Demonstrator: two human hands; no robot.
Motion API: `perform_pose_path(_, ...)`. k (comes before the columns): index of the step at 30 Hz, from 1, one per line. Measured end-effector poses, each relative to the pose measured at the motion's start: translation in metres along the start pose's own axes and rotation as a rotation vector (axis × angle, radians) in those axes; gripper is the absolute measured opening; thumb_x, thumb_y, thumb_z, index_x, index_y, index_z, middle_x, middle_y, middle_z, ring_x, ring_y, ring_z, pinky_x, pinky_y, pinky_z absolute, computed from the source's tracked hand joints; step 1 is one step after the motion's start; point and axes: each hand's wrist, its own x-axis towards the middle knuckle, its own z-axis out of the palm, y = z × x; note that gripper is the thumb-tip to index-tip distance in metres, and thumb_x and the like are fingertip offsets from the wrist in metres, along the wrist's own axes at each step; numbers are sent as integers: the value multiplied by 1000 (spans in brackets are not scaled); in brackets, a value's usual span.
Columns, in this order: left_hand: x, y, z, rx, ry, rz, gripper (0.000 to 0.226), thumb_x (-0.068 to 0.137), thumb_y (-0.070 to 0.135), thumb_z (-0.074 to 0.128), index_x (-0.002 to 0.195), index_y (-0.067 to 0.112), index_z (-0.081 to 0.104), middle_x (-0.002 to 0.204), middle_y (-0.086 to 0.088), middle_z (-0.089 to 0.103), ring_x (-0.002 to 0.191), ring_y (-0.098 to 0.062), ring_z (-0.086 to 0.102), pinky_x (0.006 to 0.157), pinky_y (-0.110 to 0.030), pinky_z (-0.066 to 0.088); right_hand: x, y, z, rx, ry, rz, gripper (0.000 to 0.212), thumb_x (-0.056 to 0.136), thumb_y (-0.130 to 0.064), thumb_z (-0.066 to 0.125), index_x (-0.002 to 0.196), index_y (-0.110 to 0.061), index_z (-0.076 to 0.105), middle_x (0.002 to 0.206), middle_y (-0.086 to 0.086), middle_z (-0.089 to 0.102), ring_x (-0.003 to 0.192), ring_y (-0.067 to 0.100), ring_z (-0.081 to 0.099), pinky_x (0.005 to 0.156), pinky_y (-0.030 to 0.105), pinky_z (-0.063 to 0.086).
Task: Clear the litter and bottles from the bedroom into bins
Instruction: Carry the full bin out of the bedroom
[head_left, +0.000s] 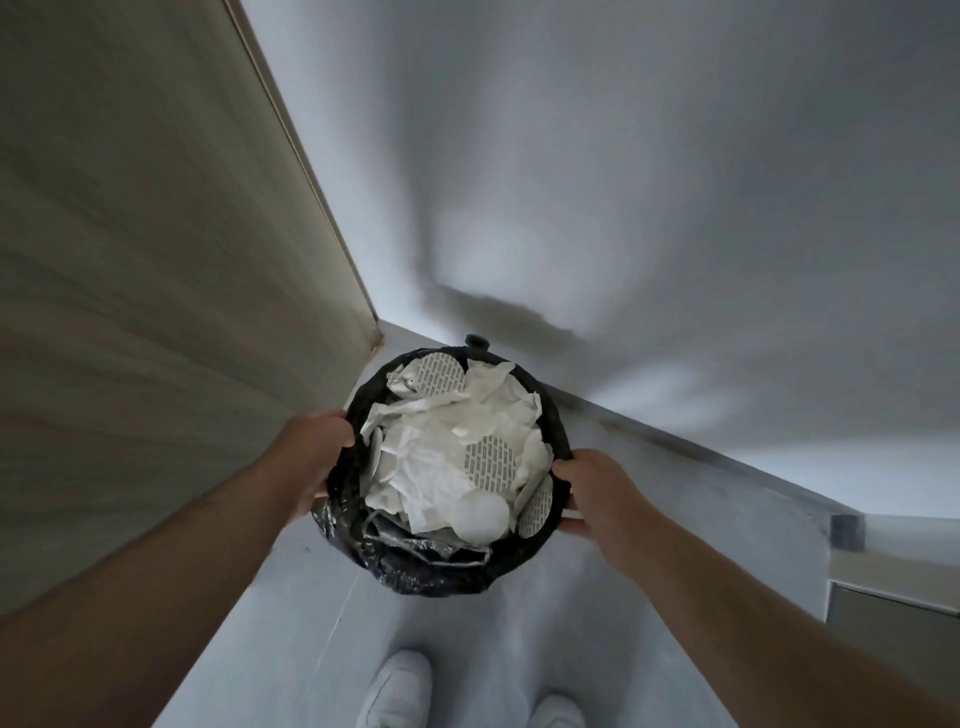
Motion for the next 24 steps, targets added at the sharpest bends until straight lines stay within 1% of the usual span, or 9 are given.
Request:
perform_pose_path(2,20,-4,2,7,9,18,48,68,5,43,106,19,69,106,-17,69,104,-37,63,96,-53,48,23,4,8,1,-2,4,17,89,-12,52,103,-10,61,109,15,65,99,30,65,78,44,60)
perform_pose_path(4,37,-7,3,13,12,47,52,62,8,44,106,19,69,106,-18,70,105,-38,64,95,-57,47,41,6,15,1,-7,-8,19,87,-16,54,105,-12,61,110,14,65,99,29,65,75,42,60)
perform_pose_path(7,56,-13,6,4,47,60,42,75,4,44,107,18,67,110,-18,67,107,-38,62,95,-51,47,58,9,24,-3,-11,-9,22,88,-20,56,108,-13,61,111,13,65,99,28,65,65,36,60)
perform_pose_path(9,67,-15,8,3,65,67,40,78,4,43,106,20,66,112,-19,66,107,-38,61,93,-47,48,64,11,28,11,-25,4,24,89,-20,55,111,-12,60,110,13,64,98,29,65,63,35,58)
perform_pose_path(13,81,-15,5,10,72,73,40,79,5,43,112,14,65,113,-22,65,96,-33,61,80,-36,45,69,17,40,78,-82,33,29,87,-21,55,113,-10,60,112,15,65,99,31,65,74,42,59)
perform_pose_path(18,96,-16,-2,44,85,49,41,79,12,44,116,14,61,115,-22,62,107,-37,58,81,-38,43,72,16,56,137,-111,31,15,91,-18,53,103,-10,60,103,12,65,98,29,65,81,43,57)
perform_pose_path(20,99,-17,-5,49,80,49,42,76,14,45,115,13,61,116,-22,61,105,-35,58,82,-39,43,73,14,60,160,-121,30,15,92,-18,53,103,-11,60,98,9,65,97,28,64,80,42,57)
perform_pose_path(22,100,-17,-6,47,71,48,43,72,16,44,111,13,62,115,-22,62,103,-34,58,84,-41,44,74,13,61,167,-120,29,21,93,-19,52,110,-9,59,99,9,64,102,30,64,77,41,57)
perform_pose_path(24,100,-17,-6,38,66,55,35,77,12,41,104,13,63,109,-21,63,95,-31,57,84,-41,45,75,13,62,176,-118,27,25,93,-20,52,114,-8,58,101,11,63,103,32,64,72,39,57)
